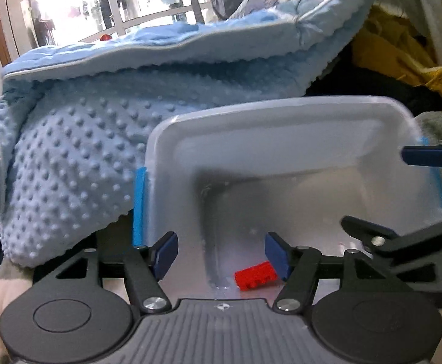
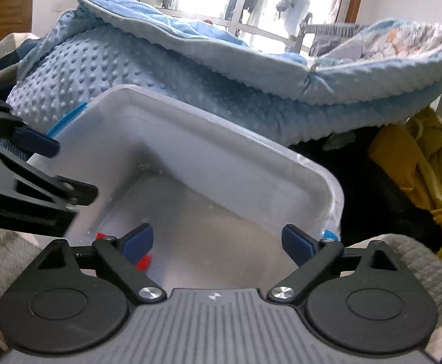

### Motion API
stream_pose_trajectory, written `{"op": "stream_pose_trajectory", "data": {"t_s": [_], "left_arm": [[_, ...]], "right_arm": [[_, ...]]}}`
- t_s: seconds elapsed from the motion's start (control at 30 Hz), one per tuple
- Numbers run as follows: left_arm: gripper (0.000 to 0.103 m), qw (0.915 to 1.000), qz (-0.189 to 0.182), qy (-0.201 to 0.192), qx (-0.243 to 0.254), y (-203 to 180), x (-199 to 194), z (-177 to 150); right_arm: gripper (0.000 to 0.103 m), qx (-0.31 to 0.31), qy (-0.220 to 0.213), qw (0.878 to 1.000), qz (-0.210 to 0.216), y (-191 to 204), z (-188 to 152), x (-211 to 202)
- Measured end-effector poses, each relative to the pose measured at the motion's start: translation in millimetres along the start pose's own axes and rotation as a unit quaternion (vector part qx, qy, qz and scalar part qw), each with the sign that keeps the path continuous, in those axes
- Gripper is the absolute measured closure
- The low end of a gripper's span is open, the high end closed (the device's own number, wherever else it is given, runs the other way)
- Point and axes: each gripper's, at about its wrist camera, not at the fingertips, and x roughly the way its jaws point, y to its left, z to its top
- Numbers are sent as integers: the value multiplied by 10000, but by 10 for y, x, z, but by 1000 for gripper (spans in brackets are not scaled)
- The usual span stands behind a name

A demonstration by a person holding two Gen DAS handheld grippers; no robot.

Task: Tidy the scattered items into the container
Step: 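Open both tools to drop the red brick and green toy into the bin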

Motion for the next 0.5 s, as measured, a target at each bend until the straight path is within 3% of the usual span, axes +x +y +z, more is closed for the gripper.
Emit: {"op": "stream_pose_trajectory", "data": {"t_s": [0.13, 0.3, 0.5], "left_arm": [[30, 9991, -230, -108, -337, 112, -300, -118], [29, 9992, -275, -154, -236, 147, -682, -474], [29, 9992, 237, 103, -313, 170, -1075, -1112]], "right_arm": [[5, -304, -144, 9994, -117, 129, -52, -160], [5, -651, -552, 9962, 151, 307, -171, -516], [5, -933, -708, 9895, 844, 612, -378, -945]]}}
